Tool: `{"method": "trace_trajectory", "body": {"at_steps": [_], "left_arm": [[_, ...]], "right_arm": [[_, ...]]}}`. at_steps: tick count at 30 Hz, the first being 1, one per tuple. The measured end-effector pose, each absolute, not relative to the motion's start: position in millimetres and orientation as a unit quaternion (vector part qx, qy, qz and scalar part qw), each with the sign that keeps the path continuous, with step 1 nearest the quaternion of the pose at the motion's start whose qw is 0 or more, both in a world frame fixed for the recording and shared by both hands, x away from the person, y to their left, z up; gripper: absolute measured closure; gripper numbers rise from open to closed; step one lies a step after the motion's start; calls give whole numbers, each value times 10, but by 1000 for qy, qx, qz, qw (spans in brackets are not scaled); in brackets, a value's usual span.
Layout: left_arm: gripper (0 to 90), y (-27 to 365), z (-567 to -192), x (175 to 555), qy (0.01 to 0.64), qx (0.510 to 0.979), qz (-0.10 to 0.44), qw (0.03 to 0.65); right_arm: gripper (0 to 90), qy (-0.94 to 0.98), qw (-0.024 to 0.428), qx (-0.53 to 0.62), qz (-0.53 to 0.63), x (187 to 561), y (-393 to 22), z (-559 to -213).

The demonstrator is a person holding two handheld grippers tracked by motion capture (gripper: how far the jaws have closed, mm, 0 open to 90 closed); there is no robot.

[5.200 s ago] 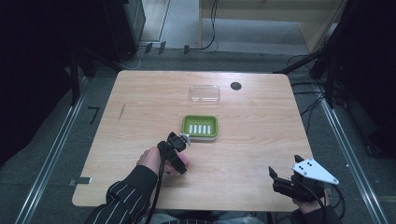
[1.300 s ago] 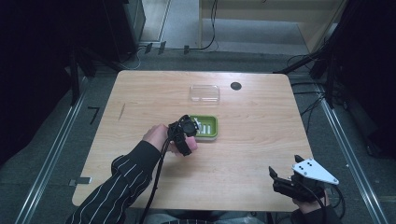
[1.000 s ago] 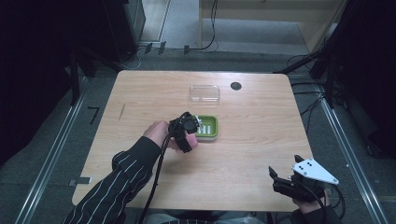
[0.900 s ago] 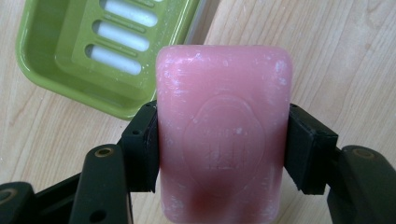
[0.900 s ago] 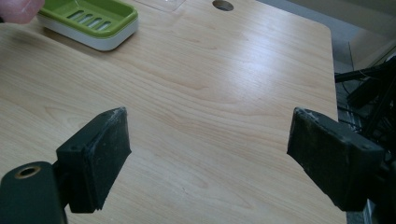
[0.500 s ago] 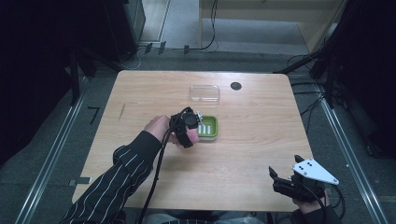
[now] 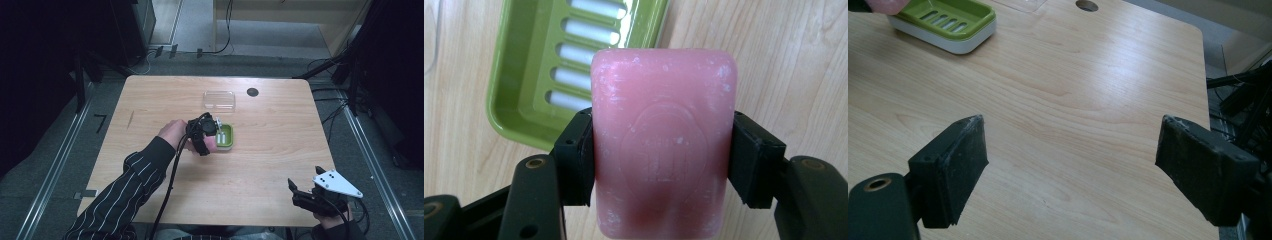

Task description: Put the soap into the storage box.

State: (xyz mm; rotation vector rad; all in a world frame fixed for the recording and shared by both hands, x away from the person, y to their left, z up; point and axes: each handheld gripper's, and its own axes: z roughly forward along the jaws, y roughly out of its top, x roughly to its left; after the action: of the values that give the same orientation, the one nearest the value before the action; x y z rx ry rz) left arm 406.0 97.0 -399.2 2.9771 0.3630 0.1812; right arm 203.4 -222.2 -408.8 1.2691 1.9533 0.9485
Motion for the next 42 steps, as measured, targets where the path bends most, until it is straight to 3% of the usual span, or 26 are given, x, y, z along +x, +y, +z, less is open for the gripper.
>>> {"method": "trace_trajectory", "body": {"at_steps": [42], "left_arm": [[386, 840, -3972, 4386, 69, 991, 87, 71]], "right_arm": [[135, 738, 311, 486, 350, 2000, -2247, -4097]]}}
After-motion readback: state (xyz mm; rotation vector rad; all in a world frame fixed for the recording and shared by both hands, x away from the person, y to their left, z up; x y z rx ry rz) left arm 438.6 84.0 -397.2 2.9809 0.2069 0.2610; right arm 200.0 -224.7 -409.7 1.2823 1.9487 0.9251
